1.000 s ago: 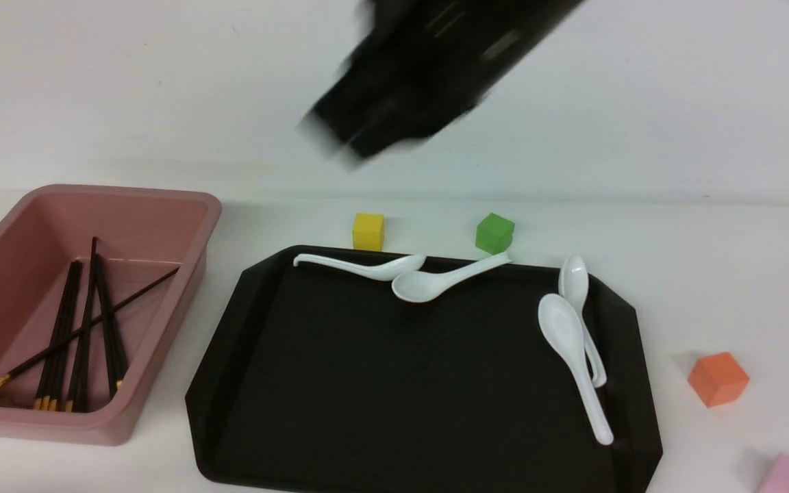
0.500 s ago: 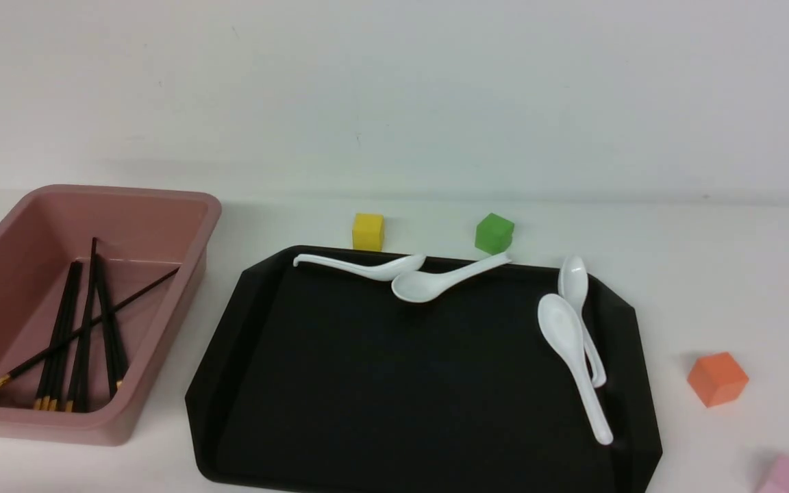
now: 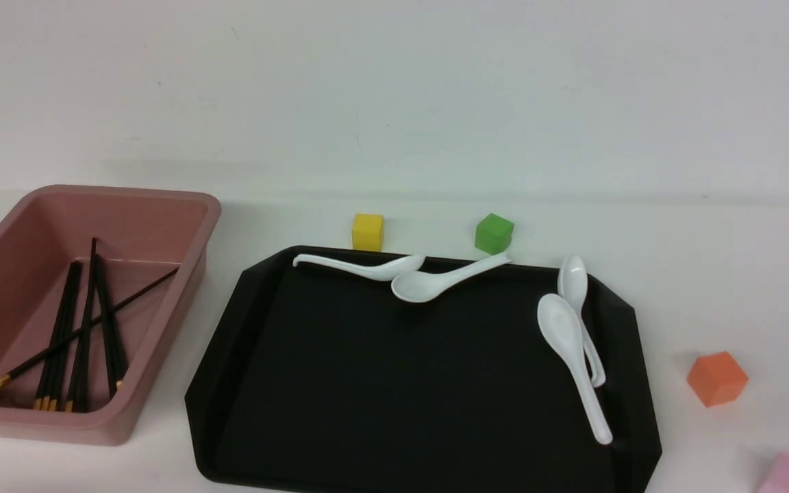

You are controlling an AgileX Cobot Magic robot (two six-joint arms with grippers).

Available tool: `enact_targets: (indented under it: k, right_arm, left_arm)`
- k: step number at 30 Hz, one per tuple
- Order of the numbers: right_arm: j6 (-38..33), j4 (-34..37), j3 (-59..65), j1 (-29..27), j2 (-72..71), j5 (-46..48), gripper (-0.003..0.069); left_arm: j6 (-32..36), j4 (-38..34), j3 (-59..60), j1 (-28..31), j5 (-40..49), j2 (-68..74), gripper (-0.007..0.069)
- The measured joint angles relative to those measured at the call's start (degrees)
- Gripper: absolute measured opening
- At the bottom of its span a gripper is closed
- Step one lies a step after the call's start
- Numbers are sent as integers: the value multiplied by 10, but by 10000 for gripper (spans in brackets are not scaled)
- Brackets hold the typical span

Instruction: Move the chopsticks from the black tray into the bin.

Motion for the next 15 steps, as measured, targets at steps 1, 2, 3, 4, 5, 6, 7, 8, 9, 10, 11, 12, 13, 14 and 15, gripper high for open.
enact_targets:
  k: [1,2,3,4,5,6,7,8,9,10,11,12,13,14,15]
  right_arm:
    - [0,0,37,0,-7,-33,1]
    - [0,0,63,0,-10,-59,1]
    - [0,0,80,0,-11,-79,1]
    - [0,1,99,0,-12,-101,1]
    - [0,1,106,0,-12,-113,1]
    - [1,1,124,0,-12,-133,3]
    - [1,1,134,0,-12,-147,6]
    - [1,1,141,0,-12,-155,6]
    - [1,2,149,0,-12,-163,6]
    - [1,2,154,0,-12,-165,8]
    - [1,2,158,0,-12,-165,8]
    - [1,2,160,0,-12,-166,9]
    - [1,2,163,0,-12,-166,11]
    - [1,2,165,0,-12,-165,13]
    - [1,2,166,0,-12,-164,14]
  left_arm:
    - [0,0,0,0,0,0,238]
    - [0,0,0,0,0,0,238]
    - [0,0,0,0,0,0,238]
    - [0,0,0,0,0,0,238]
    - [0,0,0,0,0,0,238]
    - [0,0,0,0,0,0,238]
    - [0,0,0,0,0,0,238]
    - [0,0,0,0,0,0,238]
    - [0,0,0,0,0,0,238]
    - [0,0,0,0,0,0,238]
    - [0,0,0,0,0,0,238]
    - [0,0,0,0,0,0,238]
    - [0,0,0,0,0,0,238]
    - [0,0,0,0,0,0,238]
    - [0,0,0,0,0,0,239]
